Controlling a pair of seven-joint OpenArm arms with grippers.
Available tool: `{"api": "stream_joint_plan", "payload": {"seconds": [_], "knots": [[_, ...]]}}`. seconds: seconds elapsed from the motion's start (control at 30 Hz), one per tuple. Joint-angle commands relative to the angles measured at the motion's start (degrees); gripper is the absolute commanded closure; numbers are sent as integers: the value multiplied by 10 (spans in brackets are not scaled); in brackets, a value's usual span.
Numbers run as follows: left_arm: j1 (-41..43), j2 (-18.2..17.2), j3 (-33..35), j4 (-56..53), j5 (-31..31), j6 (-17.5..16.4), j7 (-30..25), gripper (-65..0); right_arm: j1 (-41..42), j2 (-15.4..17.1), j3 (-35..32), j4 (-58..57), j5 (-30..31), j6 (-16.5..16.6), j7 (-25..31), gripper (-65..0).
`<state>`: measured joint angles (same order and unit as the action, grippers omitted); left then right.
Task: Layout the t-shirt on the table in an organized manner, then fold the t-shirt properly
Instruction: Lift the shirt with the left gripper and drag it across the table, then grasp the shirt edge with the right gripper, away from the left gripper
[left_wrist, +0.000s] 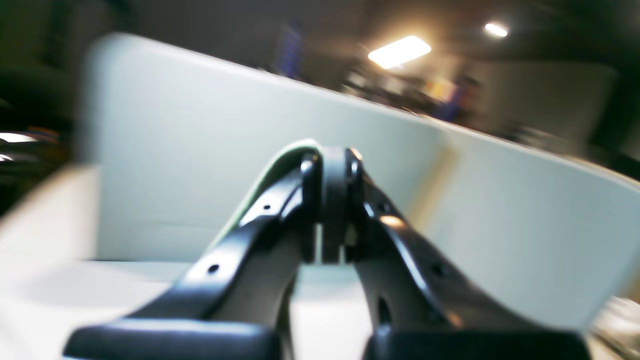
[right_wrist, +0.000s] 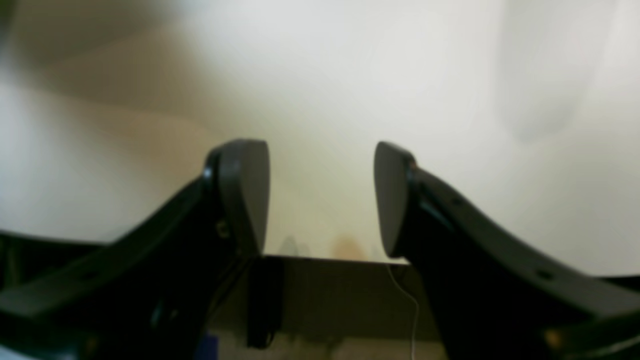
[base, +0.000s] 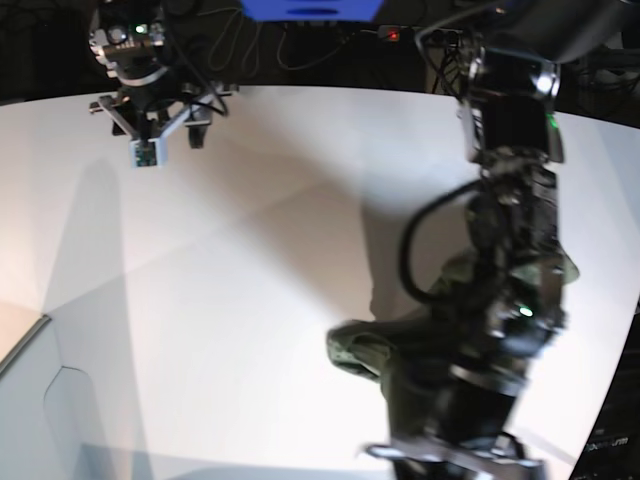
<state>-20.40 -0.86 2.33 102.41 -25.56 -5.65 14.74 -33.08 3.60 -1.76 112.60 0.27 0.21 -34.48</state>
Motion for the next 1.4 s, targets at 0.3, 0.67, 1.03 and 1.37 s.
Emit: {"api": "stream_joint_plan", "payload": {"seconds": [0.3,0.67,1.03,1.37], "knots": [[135,67,186,-66,-2,-5,-19,-1,-2,-8,106,11,-2,-1,12,-336],[182,1,287,-101,-44,-5,-19,-384,7,-6,191,10,-2,1,13,-336],[271,-148,69,-100,-189,-5,-20,-476,68,1,159,9,-1,162,13,-340],[347,-153,-151,-163,-187,-5,-16,-476,156,-20,106,-11,-2,177,13,-340]]}}
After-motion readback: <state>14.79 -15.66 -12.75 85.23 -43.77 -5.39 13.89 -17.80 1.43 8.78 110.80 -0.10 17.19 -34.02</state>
